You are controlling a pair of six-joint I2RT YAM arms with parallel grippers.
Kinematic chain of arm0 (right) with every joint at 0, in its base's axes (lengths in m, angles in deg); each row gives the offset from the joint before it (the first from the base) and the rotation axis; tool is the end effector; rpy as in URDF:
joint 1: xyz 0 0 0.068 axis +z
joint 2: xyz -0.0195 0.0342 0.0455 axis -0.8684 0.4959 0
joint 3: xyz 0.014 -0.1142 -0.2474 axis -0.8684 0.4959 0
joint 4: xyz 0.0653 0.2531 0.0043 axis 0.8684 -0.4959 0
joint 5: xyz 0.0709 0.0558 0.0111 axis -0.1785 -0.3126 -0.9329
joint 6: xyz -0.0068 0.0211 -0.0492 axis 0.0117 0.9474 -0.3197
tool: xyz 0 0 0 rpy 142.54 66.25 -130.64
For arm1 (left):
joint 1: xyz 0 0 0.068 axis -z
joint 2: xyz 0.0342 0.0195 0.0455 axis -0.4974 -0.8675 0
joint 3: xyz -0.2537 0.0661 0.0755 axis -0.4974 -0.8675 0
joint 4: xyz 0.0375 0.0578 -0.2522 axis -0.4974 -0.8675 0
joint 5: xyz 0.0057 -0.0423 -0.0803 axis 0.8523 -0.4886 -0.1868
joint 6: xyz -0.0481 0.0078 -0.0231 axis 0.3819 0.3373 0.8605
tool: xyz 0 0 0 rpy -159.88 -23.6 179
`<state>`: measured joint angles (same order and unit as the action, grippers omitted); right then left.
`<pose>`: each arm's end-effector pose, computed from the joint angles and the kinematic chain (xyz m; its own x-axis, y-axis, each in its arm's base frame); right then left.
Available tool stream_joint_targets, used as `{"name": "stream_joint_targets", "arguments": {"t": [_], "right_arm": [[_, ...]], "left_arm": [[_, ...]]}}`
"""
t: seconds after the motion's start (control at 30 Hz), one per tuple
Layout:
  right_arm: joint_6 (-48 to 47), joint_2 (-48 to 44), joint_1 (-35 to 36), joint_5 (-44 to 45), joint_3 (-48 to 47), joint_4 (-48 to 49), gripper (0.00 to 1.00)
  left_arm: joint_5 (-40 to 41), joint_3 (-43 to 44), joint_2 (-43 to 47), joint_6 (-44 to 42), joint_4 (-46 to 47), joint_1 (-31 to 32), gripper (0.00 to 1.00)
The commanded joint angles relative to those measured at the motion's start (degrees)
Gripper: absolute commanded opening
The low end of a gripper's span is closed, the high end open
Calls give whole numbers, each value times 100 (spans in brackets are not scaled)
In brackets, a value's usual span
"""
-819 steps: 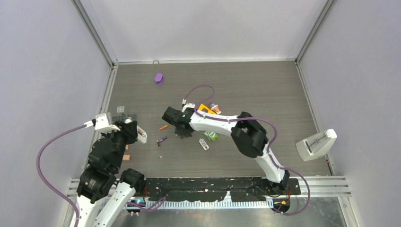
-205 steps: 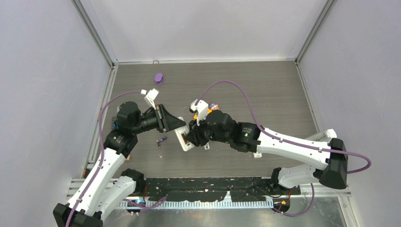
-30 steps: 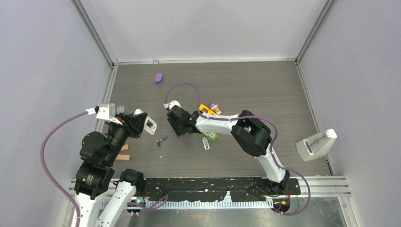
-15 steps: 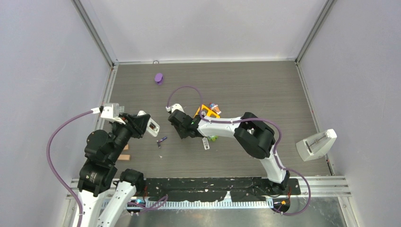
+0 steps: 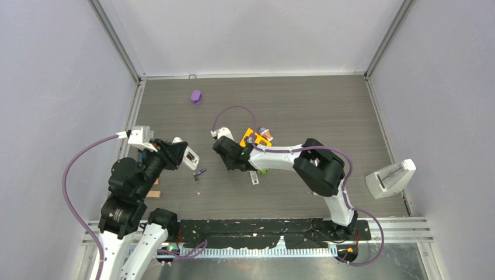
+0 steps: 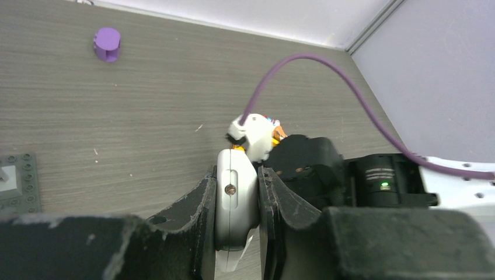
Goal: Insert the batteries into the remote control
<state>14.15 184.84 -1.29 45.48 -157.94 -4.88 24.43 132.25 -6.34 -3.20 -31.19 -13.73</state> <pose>0.2283 0.3582 0.1559 -0.6229 -0.4332 -0.6514 -0.5442 0.8382 -0.0371 0.0837 -0.0270 0.3560 -0.2495 -0.4006 -0.8816 0.2657 0.8471 -0.4602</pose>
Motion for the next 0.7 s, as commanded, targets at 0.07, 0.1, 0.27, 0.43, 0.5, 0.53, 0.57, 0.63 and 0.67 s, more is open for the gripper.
{"name": "stream_joint_targets", "arguments": {"t": [0.07,0.1,0.27,0.43,0.5,0.53,0.57,0.63,0.67], "right_arm": [[-118,-1778,-450,-373,1265,148,5],[-161,-2196,-467,-398,1470,176,5],[-149,-3756,-493,-531,2015,119,5],[-182,-4821,-488,-928,2090,-361,5],[-284,-5132,-480,-1193,2000,-504,5],[-407,-5265,-473,-1287,1889,-629,5],[-489,-5290,-451,-1519,1802,-714,5],[-824,-5213,-350,-1799,1483,-1022,5],[-917,-5163,-281,-1849,1224,-1281,5]], "left_arm": [[-739,-398,-398,573,936,-19,0],[-900,-498,-487,725,1126,-19,0],[-1781,-956,-1083,1618,2331,-19,0],[-2566,-1498,-1666,2991,4074,-15,0],[-2853,-1756,-1930,3540,4900,-10,0],[-2941,-1868,-2033,3785,5284,-10,0],[-3008,-1955,-2135,3999,5597,-2,0],[-3110,-2111,-2273,4323,6195,-1,0],[-3163,-2142,-2322,4424,6318,-1,0]]}}
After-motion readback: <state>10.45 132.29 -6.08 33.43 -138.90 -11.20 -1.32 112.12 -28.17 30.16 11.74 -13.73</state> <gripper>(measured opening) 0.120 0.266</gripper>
